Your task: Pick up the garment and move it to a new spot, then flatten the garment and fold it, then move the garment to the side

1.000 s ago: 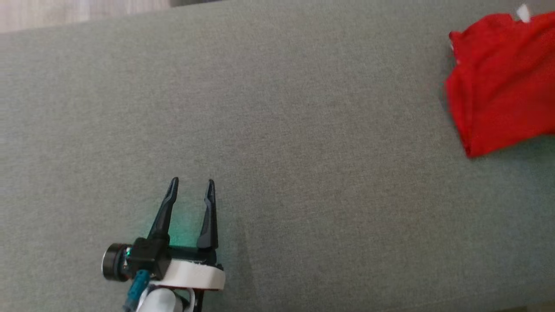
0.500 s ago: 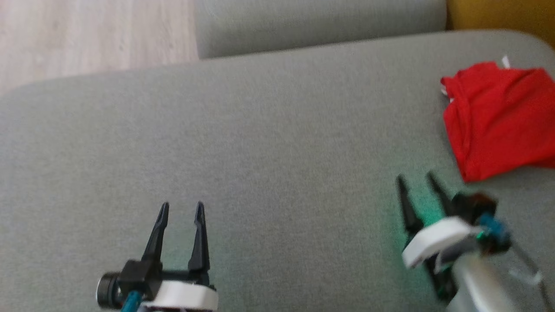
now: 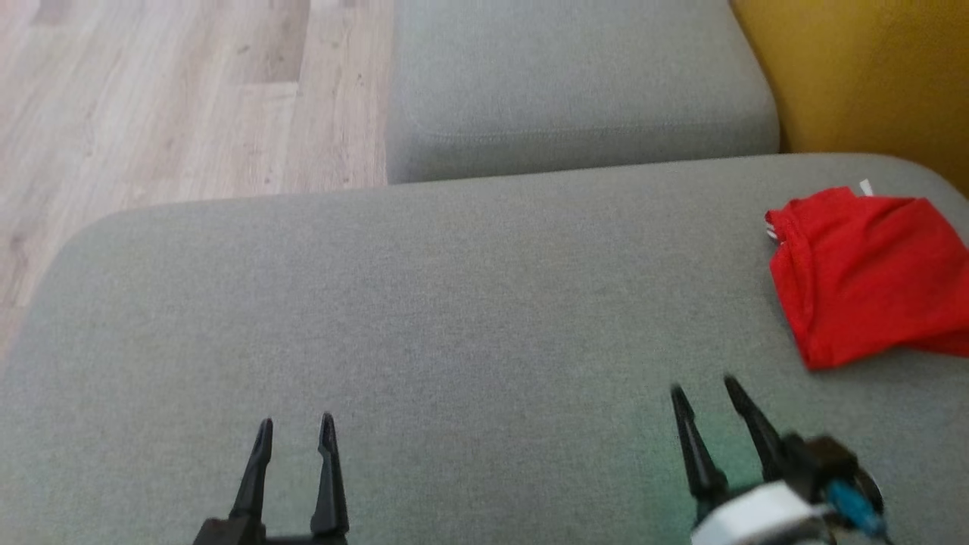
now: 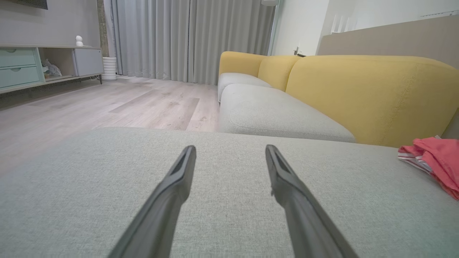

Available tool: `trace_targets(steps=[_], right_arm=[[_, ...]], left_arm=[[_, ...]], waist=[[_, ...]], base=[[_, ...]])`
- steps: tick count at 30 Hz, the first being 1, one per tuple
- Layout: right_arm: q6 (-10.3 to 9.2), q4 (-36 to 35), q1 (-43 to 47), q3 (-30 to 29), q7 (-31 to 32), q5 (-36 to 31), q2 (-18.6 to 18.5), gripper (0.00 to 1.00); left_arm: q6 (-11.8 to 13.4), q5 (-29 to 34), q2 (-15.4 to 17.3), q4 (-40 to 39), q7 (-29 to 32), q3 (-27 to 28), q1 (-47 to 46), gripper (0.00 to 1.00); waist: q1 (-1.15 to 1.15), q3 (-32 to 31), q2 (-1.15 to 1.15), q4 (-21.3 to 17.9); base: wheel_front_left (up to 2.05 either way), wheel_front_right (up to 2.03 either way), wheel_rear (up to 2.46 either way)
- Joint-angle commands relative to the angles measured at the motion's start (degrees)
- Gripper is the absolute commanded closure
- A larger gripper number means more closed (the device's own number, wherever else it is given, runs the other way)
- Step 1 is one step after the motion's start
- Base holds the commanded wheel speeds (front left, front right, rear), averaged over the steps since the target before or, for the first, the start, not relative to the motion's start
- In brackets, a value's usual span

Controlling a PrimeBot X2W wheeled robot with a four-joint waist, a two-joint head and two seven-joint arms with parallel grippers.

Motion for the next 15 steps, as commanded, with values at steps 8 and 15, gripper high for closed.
trace_targets(steps=[8,15], right_arm=[[-0.04,-4.3,2.4,0.3,-0.6,-0.6,0.1,0.0],[-0.04,-4.6,3.1,-0.1,-0.6,-0.1,0.1,0.0]], left_arm=[[0.3,1.1,-0.2,-2.9,-0.5,3.1,-0.2,0.0],[0.3,1.4,-0.2,-2.7,-0.5,3.4,0.3,0.0]], waist=[[0.01,-1.6,0.0,0.5],[0.01,-2.2,0.0,0.4]], base=[[0.0,0.0,0.0],[0.0,0.0,0.0]])
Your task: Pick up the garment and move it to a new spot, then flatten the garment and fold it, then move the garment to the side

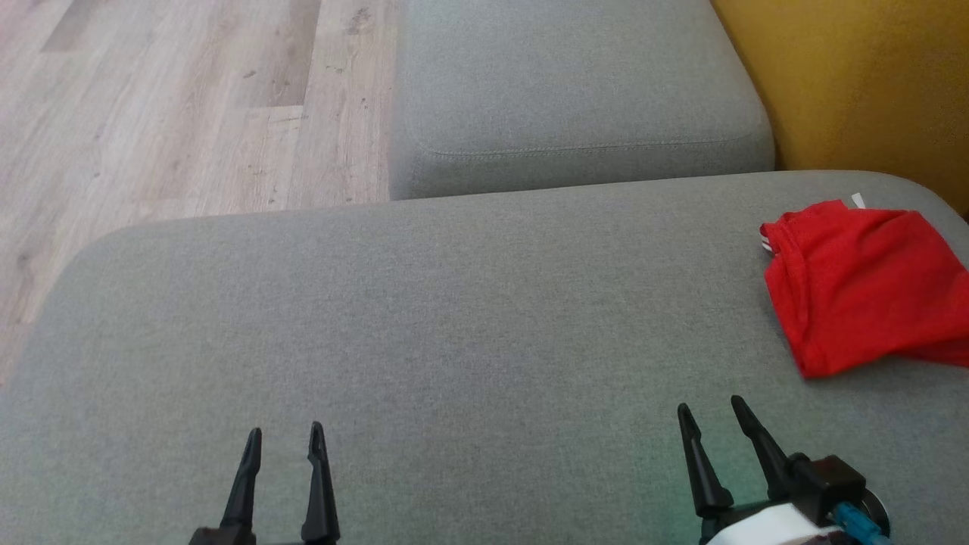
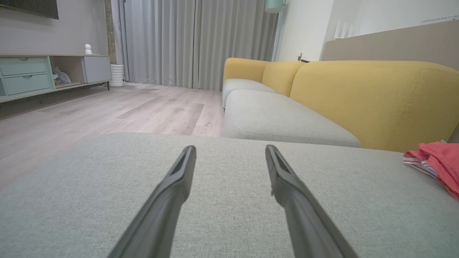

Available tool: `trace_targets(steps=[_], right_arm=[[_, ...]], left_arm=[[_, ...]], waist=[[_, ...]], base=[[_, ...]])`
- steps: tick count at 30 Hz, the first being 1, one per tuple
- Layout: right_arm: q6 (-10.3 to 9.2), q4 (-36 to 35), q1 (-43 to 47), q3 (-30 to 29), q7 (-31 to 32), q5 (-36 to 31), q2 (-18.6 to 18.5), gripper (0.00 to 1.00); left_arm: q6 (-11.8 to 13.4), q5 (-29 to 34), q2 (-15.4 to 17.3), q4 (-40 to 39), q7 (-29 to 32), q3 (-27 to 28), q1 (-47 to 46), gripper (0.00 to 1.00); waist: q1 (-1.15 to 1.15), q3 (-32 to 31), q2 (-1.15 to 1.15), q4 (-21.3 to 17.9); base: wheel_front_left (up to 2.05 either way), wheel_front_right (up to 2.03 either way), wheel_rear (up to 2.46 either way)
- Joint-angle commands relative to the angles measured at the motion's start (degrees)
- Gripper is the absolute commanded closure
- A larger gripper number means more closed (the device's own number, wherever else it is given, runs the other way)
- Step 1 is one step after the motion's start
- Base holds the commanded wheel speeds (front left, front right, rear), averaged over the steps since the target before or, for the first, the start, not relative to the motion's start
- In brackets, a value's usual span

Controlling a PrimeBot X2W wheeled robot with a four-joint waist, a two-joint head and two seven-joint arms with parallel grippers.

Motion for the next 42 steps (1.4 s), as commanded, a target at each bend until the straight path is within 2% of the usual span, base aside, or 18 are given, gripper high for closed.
trace_targets(steps=[1,5,6,9,42], right_arm=[[-0.04,-2.0,-1.6,1.0,-0.6,0.2,-0.2,0.0],[-0.04,-2.4,-1.4,0.7,-0.6,0.5,-0.2,0.0],[0.0,-0.4,0.1,-0.3,0.0,0.1,0.0,1.0],[0.0,2.1,0.6,-0.1,0.1,0.2,0.0,1.0],[-0.01,0.5,-2.8,-2.8,4.5,23.4,-1.0,1.0]], left_arm=[[0.2,0.8,-0.2,-1.7,-0.5,1.9,-1.5,0.0],[-0.1,1.0,-0.2,-0.7,-0.5,1.4,-1.2,0.0],[-0.1,0.5,0.0,0.9,0.0,-0.1,0.2,1.0],[-0.1,0.4,0.0,3.7,0.3,-0.1,0.6,1.0],[-3.5,-21.7,0.8,4.6,4.8,3.4,-4.1,1.0]], waist=[[0.0,0.0,0.0,0.0],[0.0,-0.2,0.0,-0.2],[0.0,-0.2,0.0,-0.2],[0.0,-0.2,0.0,-0.2],[0.0,1.7,0.0,-0.1]], base=[[0.0,0.0,0.0],[0.0,0.0,0.0],[0.0,0.0,0.0],[0.0,0.0,0.0],[0.0,0.0,0.0]])
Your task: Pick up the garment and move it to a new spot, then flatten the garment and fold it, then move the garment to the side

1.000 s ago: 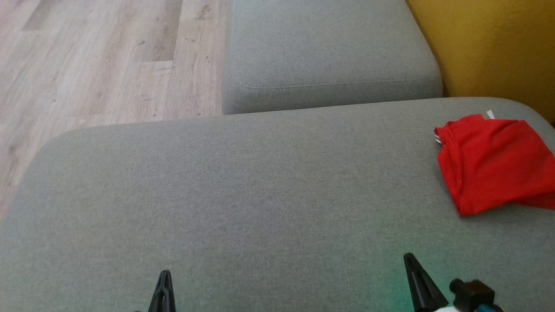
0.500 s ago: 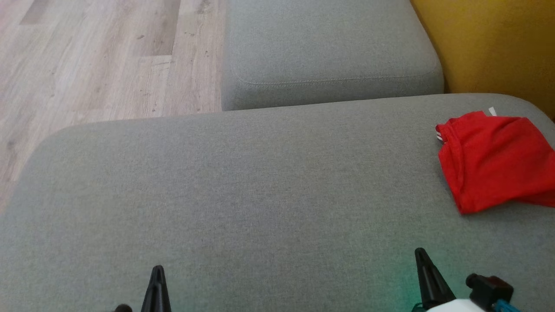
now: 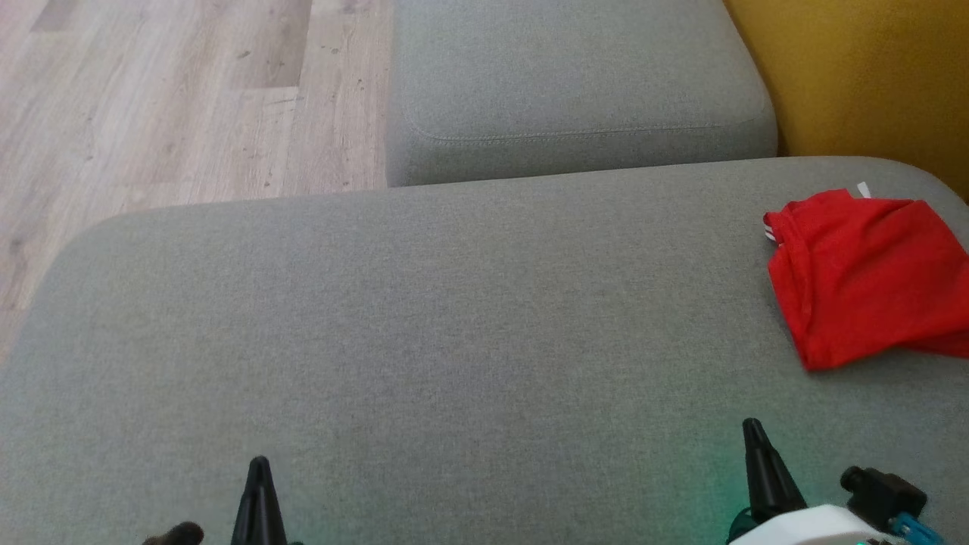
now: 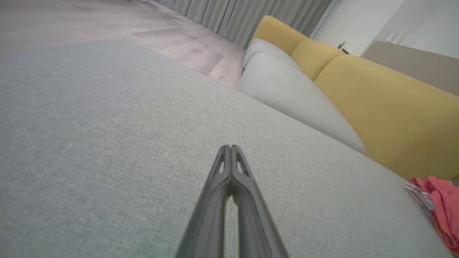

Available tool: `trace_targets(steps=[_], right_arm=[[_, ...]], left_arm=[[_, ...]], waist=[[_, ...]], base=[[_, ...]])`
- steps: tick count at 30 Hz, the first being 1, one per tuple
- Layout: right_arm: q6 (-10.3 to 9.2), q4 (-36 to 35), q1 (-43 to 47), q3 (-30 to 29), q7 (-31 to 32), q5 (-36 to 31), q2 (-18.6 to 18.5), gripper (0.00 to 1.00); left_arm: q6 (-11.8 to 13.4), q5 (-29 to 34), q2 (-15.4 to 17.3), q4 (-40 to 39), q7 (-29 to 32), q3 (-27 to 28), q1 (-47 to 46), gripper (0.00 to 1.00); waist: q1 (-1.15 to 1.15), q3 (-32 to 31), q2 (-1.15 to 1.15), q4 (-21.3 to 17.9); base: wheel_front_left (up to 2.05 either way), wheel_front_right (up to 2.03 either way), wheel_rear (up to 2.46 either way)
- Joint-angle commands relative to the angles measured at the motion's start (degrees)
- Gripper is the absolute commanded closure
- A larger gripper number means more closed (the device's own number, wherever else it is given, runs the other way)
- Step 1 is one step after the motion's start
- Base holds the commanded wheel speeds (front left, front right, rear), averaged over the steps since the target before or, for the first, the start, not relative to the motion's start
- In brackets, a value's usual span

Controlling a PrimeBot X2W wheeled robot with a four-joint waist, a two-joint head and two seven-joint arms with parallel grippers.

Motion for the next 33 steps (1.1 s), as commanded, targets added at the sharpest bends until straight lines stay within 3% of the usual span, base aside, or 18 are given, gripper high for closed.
trace_targets(steps=[1,33], right_arm=[[-0.01,-2.2,-3.7,-0.2,0.3,1.5,-0.9,1.0],[-0.02,-3.7,-7.0,-3.6,5.2,23.3,-1.3,1.0]], left_arm=[[-0.4,-1.3,0.6,-1.6,0.2,1.4,-3.3,1.0],[-3.8,-22.1,0.8,-1.0,5.1,5.5,-7.7,1.0]], waist=[[0.0,0.0,0.0,0.0],[0.0,1.9,0.0,0.1]], base=[[0.0,0.0,0.0],[0.0,0.0,0.0]])
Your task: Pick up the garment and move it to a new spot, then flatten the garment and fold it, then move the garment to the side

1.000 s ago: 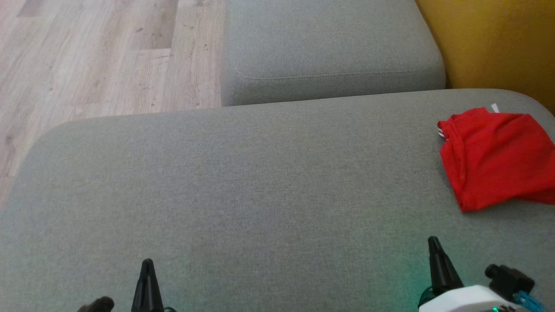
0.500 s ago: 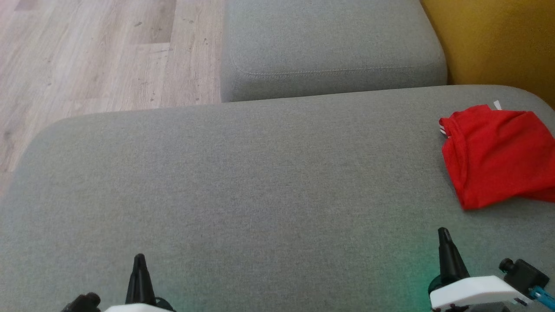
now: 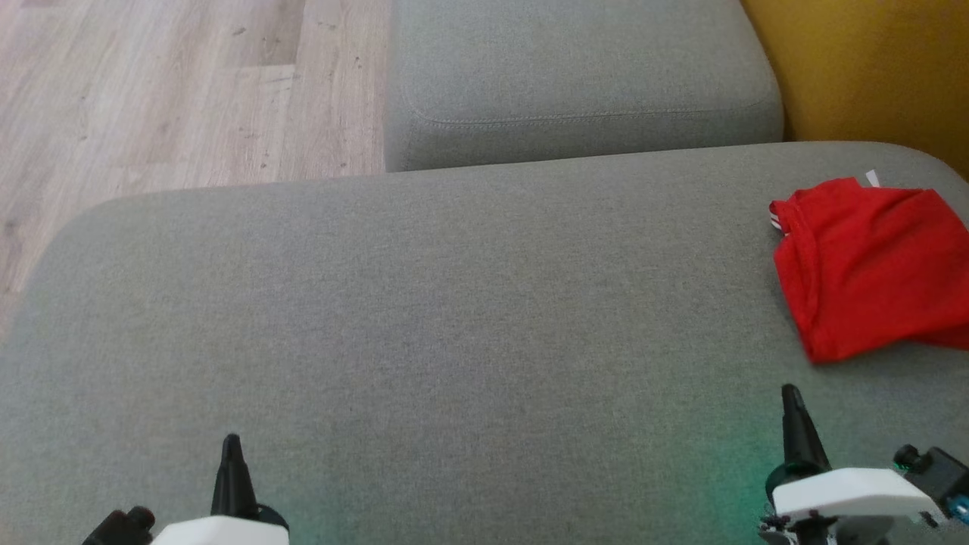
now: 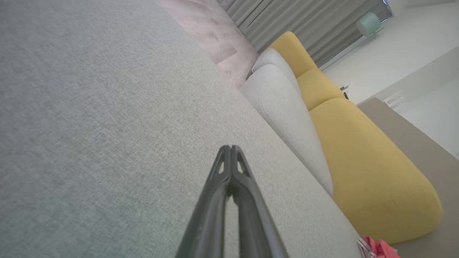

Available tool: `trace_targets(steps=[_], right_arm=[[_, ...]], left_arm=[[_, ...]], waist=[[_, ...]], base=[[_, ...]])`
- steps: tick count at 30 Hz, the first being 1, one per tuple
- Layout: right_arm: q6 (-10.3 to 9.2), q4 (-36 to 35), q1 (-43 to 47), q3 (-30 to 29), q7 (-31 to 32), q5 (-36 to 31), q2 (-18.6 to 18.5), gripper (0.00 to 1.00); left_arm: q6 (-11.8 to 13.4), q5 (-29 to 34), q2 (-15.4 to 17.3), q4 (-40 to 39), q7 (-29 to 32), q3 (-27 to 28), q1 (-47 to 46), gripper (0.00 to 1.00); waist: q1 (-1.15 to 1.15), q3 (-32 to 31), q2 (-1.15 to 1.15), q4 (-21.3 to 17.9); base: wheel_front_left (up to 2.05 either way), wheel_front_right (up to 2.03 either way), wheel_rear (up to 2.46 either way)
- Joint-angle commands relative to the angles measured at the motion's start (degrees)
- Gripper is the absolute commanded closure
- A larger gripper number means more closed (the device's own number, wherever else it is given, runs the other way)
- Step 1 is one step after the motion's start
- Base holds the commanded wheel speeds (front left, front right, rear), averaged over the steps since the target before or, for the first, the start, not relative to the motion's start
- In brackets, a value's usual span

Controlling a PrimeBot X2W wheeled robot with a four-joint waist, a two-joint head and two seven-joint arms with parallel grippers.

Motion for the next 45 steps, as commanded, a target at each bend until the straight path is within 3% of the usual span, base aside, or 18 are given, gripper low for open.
trace_targets(steps=[1,45], right_arm=[[-0.02,-2.3,-3.6,0.1,0.3,2.2,-1.1,1.0],[-0.04,-4.3,-8.2,-5.3,7.6,31.6,-1.2,1.0]], left_arm=[[-0.7,-1.9,0.8,-1.5,0.6,1.9,-3.7,1.0],[-5.3,-30.0,0.7,-0.5,7.8,8.2,-9.9,1.0]], waist=[[0.0,0.1,0.0,0.0],[-0.01,2.7,0.0,0.1]], base=[[0.0,0.0,0.0],[0.0,0.0,0.0]])
